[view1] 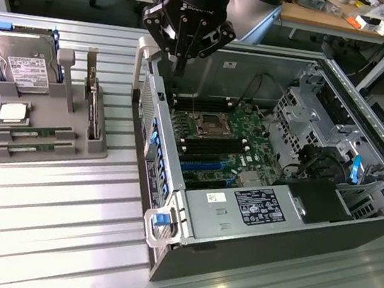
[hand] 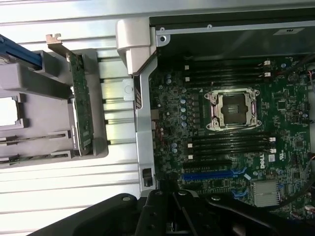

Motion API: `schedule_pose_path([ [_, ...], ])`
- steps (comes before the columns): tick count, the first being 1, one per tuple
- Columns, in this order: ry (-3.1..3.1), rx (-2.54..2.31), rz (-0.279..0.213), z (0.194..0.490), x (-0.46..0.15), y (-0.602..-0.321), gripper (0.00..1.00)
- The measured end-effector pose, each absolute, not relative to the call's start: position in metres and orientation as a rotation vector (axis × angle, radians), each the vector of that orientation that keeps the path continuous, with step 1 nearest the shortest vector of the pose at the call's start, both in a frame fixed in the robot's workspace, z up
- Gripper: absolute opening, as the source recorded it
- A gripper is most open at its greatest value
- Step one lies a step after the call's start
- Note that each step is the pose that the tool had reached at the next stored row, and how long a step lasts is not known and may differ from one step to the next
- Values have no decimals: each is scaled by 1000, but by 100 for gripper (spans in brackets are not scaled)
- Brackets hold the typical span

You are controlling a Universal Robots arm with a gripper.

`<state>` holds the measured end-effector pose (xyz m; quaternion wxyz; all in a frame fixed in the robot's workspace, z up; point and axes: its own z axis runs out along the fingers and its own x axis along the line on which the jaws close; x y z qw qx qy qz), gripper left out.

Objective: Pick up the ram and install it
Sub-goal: 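Reach for the ram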

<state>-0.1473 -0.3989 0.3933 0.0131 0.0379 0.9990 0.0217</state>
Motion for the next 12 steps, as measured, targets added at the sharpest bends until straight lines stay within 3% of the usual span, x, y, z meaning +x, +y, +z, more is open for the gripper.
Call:
schedule_pose_path([
  [12, 3113, 118, 68, 393, -152, -399, 11],
])
